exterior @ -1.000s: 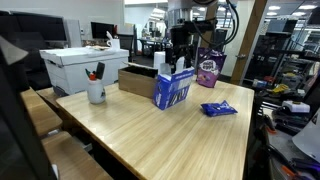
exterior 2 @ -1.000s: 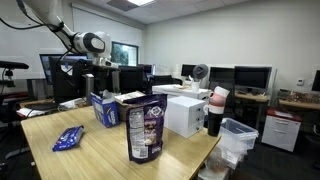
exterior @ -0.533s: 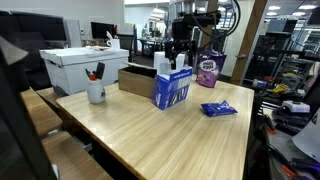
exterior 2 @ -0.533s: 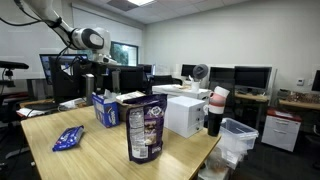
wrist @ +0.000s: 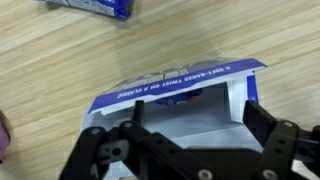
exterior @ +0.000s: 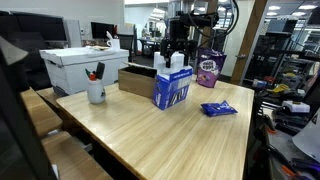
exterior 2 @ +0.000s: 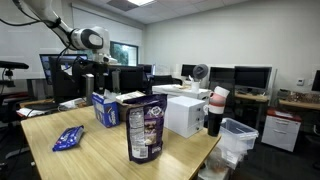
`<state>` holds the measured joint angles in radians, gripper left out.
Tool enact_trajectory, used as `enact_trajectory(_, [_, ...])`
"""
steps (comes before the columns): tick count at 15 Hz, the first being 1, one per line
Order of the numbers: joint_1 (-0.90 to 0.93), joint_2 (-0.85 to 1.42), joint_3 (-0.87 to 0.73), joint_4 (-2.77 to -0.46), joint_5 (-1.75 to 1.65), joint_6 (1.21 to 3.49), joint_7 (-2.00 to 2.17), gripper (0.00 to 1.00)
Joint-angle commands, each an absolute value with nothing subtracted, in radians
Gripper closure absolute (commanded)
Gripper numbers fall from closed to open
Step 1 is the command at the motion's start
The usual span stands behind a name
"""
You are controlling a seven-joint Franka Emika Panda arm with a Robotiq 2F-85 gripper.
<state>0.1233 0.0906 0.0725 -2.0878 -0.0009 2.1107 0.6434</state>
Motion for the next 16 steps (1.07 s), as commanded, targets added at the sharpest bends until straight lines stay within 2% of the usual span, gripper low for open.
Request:
enact_trajectory(1, [0.133, 0.059, 0.078, -2.128, -0.055, 2.16, 0.672, 0.0])
enact_trajectory(16, [0.134, 0.113, 0.081, -2.143, -0.085, 2.168, 0.67, 0.0])
